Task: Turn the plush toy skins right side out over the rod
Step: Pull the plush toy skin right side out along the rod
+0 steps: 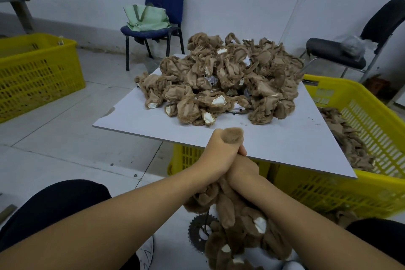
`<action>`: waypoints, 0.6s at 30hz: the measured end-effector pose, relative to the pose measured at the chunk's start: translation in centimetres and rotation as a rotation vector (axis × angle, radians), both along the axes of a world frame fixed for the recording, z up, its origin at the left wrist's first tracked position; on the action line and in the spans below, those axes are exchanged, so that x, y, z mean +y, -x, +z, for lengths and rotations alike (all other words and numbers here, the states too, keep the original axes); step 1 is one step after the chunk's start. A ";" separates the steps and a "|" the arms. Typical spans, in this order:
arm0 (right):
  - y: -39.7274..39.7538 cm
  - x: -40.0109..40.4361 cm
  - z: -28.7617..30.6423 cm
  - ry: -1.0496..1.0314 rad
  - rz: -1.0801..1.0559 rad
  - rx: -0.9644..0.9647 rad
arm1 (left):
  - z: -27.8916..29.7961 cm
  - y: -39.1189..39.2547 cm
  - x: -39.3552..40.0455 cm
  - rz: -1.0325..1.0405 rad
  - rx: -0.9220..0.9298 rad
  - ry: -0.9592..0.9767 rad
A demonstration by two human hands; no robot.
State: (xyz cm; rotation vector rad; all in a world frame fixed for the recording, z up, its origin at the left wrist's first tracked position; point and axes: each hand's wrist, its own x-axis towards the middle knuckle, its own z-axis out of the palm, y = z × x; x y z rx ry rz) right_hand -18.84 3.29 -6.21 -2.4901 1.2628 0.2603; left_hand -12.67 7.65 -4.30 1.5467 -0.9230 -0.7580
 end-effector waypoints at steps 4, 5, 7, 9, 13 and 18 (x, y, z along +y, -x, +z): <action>-0.2 0.0 -0.3 0.006 0.013 -0.021 | 0.4 0.2 0.2 0.011 0.049 -0.006; -0.2 0.0 -0.3 0.015 0.028 -0.017 | 0.6 0.2 0.2 0.001 0.057 -0.008; 0.0 0.1 0.0 0.031 0.071 0.015 | 0.9 0.3 0.3 -0.017 0.091 -0.004; 0.1 0.3 0.3 0.073 0.094 0.039 | 1.4 0.3 0.3 -0.012 0.127 0.009; 0.1 0.6 1.3 0.237 0.130 0.003 | 2.3 0.5 0.1 0.098 0.215 0.024; -0.1 1.0 1.7 0.299 0.146 -0.084 | 2.9 0.8 0.7 0.136 0.342 0.069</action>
